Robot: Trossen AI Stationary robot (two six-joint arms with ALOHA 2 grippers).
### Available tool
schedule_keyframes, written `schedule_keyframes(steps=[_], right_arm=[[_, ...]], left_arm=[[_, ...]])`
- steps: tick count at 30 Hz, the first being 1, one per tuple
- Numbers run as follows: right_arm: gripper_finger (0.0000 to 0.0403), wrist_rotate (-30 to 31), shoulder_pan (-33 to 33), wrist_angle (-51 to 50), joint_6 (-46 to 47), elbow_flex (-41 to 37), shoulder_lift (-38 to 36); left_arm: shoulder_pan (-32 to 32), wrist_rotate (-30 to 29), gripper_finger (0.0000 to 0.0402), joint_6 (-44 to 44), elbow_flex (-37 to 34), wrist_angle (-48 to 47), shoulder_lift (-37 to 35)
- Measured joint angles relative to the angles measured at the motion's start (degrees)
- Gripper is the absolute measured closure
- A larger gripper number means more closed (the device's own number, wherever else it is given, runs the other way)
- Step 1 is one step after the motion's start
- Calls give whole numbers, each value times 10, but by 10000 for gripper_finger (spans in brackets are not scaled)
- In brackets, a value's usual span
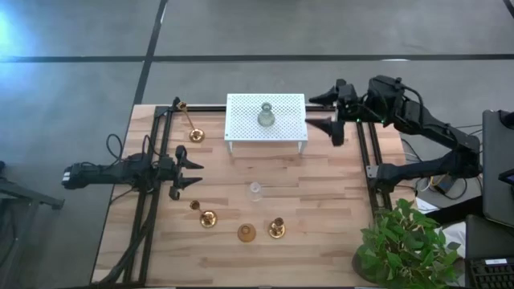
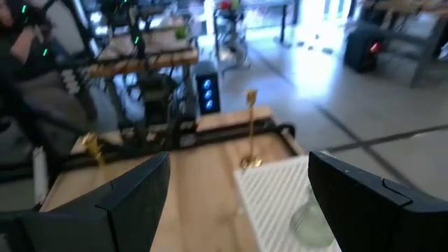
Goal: Pick & Place candle stick holders
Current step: Put the transparent glass candle holder on the shelf
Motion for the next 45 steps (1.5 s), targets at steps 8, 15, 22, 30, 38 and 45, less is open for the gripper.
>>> schedule_keyframes(steps=[8,15,22,30,38,45], right_arm=[[81,7,50,-75,42,-18,1],[120,9,80,-81,58,-59,9],[154,9,88,-78,72,-128,10],[178,7,107,-33,120,-225,3],[177,6,124,179,82,-348,21],[177,6,124,295,12,-403,89]], left_arm=[[0,0,204,0,0,0,0],[0,0,204,0,0,0,0],[0,0,204,0,0,0,0],[0,0,204,0,0,0,0],[0,0,204,0,0,0,0],[0,0,204,0,0,0,1]])
